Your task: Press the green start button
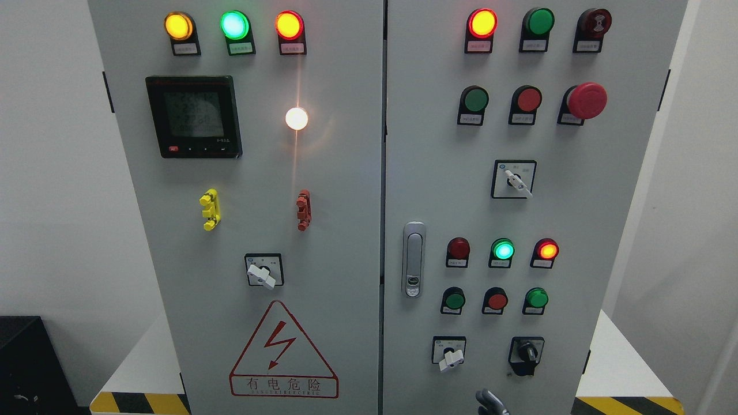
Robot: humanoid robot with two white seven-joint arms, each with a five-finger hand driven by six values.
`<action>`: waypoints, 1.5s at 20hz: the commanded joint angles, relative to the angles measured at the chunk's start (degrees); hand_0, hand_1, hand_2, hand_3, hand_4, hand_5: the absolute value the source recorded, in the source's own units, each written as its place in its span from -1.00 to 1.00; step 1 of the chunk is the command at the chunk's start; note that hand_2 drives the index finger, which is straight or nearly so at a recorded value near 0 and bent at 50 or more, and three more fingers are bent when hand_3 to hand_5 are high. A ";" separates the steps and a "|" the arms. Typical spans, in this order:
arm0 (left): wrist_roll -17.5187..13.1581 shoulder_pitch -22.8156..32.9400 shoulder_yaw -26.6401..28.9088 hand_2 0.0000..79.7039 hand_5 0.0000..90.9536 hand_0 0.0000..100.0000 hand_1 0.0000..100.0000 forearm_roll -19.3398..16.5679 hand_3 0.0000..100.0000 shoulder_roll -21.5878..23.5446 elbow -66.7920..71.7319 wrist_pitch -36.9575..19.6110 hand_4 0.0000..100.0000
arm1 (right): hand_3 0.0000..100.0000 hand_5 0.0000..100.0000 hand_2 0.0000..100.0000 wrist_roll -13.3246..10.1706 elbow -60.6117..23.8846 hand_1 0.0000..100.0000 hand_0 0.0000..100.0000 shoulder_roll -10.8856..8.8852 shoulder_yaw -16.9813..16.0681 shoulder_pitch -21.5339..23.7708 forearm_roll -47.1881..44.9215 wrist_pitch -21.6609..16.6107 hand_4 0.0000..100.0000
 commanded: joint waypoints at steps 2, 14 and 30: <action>-0.04 -1.32 0.00 -1.00 -1.00 -0.76 0.11 0.00 -1.00 0.00 -1.58 0.03 -1.00 | -1.00 -1.00 -1.00 0.03 0.34 -0.91 -1.00 0.01 0.10 -0.08 0.01 -0.03 -1.00; -0.04 -1.32 0.00 -1.00 -1.00 -0.76 0.11 0.00 -1.00 0.00 -1.58 0.03 -1.00 | -0.63 -1.00 -1.00 -8.04 0.17 -0.32 -0.76 0.01 4.92 -0.08 12.74 -10.92 -0.60; -0.04 -1.32 0.00 -1.00 -1.00 -0.76 0.11 0.00 -1.00 0.00 -1.58 0.03 -1.00 | 0.32 0.61 -1.00 -21.50 2.54 -0.35 -0.72 0.18 7.66 -2.62 54.57 -14.80 0.36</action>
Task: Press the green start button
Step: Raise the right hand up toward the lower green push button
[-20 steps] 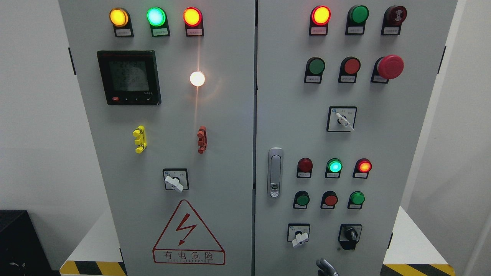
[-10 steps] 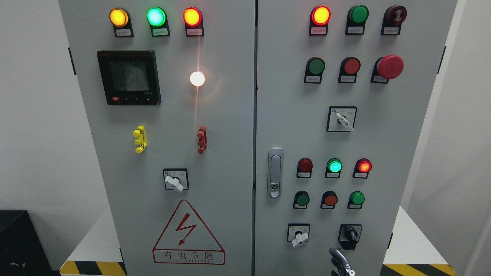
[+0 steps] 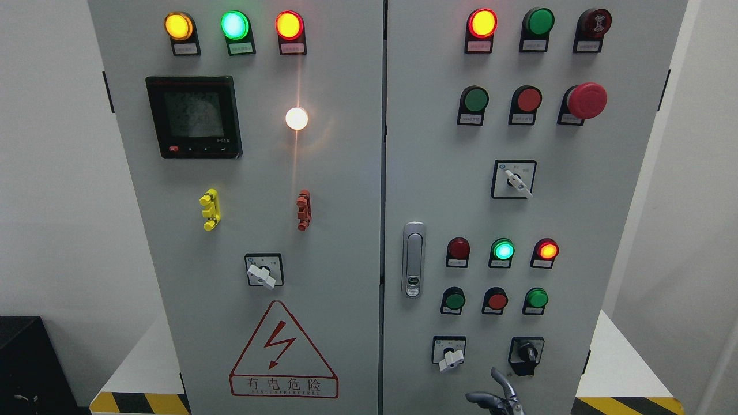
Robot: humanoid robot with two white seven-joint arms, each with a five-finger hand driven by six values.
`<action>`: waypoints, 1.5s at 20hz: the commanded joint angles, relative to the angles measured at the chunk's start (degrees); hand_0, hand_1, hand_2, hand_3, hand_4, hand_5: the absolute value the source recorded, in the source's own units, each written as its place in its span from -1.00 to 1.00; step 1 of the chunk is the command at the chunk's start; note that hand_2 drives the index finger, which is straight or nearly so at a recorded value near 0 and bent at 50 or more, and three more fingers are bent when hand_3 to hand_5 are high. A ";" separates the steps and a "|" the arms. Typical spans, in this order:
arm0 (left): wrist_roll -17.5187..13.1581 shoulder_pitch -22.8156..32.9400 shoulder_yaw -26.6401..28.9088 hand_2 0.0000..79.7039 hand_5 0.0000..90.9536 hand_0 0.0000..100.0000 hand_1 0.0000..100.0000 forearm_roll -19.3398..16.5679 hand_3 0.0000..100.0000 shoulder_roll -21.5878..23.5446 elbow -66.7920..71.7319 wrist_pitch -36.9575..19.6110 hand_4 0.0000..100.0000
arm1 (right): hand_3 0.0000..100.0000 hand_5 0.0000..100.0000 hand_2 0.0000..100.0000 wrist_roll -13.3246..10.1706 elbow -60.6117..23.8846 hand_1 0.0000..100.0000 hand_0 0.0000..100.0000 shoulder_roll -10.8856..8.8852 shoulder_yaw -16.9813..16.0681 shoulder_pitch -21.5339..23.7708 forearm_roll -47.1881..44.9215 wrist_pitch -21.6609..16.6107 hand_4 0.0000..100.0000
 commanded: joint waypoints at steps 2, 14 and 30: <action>-0.04 -1.32 0.00 -1.00 -1.00 -0.76 0.11 0.00 -1.00 0.08 -1.58 0.03 -1.00 | 0.41 0.72 -1.00 -2.82 2.51 -0.35 -0.68 0.10 0.92 -2.29 19.04 -0.16 0.44; -0.04 -1.32 0.00 -1.00 -1.00 -0.76 0.11 0.00 -1.00 -0.01 -1.58 0.03 -1.00 | 0.70 0.97 -1.00 -7.13 6.47 -0.36 -0.44 0.19 -4.26 -8.71 37.43 -0.96 0.63; -0.04 -1.32 0.00 -1.00 -1.00 -0.76 0.11 0.00 -1.00 -0.01 -1.58 0.03 -1.00 | 0.73 0.99 -1.00 -7.13 11.30 -0.35 -0.31 0.28 -5.06 -13.28 39.28 0.54 0.65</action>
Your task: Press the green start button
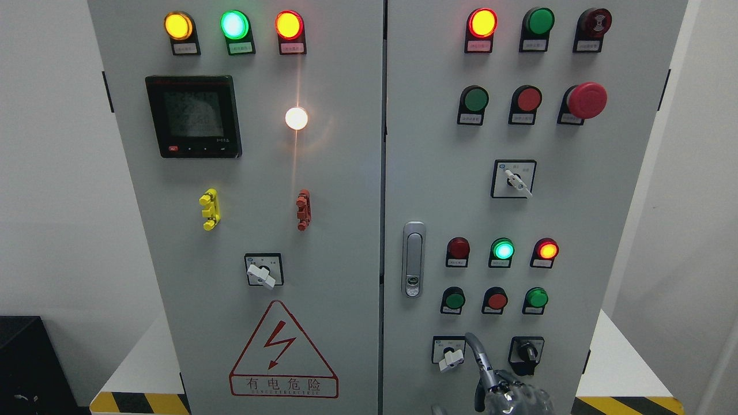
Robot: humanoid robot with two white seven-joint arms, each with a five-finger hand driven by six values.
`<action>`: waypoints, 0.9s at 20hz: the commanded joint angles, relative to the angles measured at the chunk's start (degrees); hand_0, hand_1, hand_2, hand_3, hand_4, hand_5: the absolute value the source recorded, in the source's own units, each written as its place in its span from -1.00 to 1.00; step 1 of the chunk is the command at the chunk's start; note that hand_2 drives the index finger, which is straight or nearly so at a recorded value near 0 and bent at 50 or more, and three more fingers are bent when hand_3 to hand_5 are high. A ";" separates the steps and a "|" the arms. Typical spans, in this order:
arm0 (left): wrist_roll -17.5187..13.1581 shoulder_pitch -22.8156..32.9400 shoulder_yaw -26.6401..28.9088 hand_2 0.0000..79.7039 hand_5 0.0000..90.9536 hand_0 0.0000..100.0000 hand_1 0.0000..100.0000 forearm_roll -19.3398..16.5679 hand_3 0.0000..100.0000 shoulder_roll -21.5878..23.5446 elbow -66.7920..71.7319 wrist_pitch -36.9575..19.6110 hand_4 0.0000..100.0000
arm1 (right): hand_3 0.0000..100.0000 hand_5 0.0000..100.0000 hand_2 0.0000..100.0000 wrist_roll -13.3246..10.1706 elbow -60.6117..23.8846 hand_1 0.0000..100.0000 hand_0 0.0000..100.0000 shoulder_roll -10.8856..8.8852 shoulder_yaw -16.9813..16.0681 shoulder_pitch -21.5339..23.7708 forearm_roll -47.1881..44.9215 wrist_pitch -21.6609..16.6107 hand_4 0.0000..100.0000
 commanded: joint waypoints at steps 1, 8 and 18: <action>-0.04 -1.32 0.00 -1.00 -1.00 -0.76 0.11 0.00 -1.00 -0.01 -1.58 0.03 -1.00 | 0.73 0.99 -1.00 0.11 3.66 -0.35 -0.31 0.09 -0.90 -2.81 0.73 0.27 0.65; -0.04 -1.32 0.00 -1.00 -1.00 -0.76 0.11 0.00 -1.00 -0.01 -1.58 0.03 -1.00 | 0.73 0.99 -1.00 0.28 6.30 -0.35 -0.28 0.09 -0.81 -5.36 0.73 0.79 0.66; -0.04 -1.32 0.00 -1.00 -1.00 -0.76 0.11 0.00 -1.00 -0.01 -1.58 0.03 -1.00 | 0.73 0.98 -1.00 0.54 11.48 -0.35 -0.26 0.18 -0.81 -9.58 0.73 1.41 0.66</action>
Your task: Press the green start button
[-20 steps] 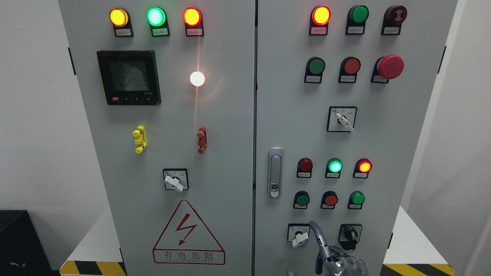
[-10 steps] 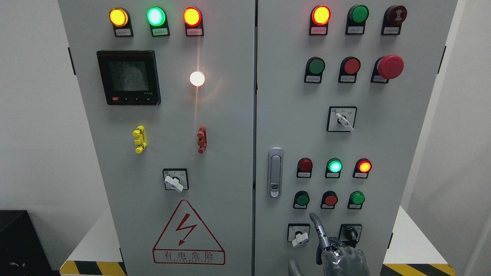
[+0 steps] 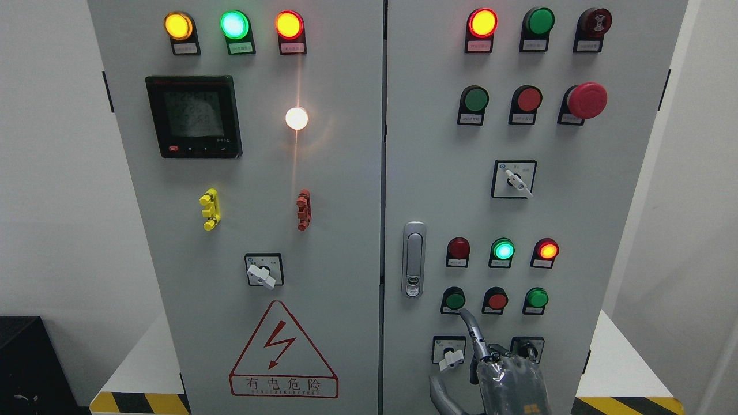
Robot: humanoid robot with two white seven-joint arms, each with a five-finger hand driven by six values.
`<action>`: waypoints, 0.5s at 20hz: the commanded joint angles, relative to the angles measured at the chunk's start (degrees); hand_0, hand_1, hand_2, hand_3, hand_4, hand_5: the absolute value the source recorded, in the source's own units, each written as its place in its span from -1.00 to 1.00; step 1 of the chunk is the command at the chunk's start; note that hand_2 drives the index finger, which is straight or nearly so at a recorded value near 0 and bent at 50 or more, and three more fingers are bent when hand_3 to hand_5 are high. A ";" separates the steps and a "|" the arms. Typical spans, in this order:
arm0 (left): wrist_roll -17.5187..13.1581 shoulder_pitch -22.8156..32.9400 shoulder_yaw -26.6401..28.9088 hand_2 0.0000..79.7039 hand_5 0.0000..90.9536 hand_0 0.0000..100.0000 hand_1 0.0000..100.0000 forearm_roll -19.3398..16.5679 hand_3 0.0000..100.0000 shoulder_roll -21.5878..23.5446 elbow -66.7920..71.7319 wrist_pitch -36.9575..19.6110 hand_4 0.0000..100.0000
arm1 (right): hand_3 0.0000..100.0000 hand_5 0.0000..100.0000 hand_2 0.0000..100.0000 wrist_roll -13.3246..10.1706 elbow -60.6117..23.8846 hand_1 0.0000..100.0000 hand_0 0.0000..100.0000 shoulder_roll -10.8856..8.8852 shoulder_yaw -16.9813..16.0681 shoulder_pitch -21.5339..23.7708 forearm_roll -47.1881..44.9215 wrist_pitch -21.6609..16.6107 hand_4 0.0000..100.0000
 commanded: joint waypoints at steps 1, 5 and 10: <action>-0.05 -1.32 0.00 -1.00 -1.00 -0.76 0.11 0.00 -1.00 -0.01 -1.58 0.03 -1.00 | 0.73 0.98 -1.00 0.03 5.57 -0.35 -0.25 0.07 -0.06 -2.54 0.01 0.19 0.66; -0.05 -1.32 0.00 -1.00 -1.00 -0.76 0.11 0.00 -1.00 -0.01 -1.58 0.03 -1.00 | 0.74 0.98 -1.00 0.03 6.89 -0.34 -0.24 0.07 -0.06 -3.16 0.01 0.19 0.66; -0.05 -1.32 0.00 -1.00 -1.00 -0.76 0.11 0.00 -1.00 -0.01 -1.58 0.03 -1.00 | 0.74 0.98 -1.00 0.12 8.38 -0.34 -0.23 0.07 0.03 -4.30 0.01 0.19 0.66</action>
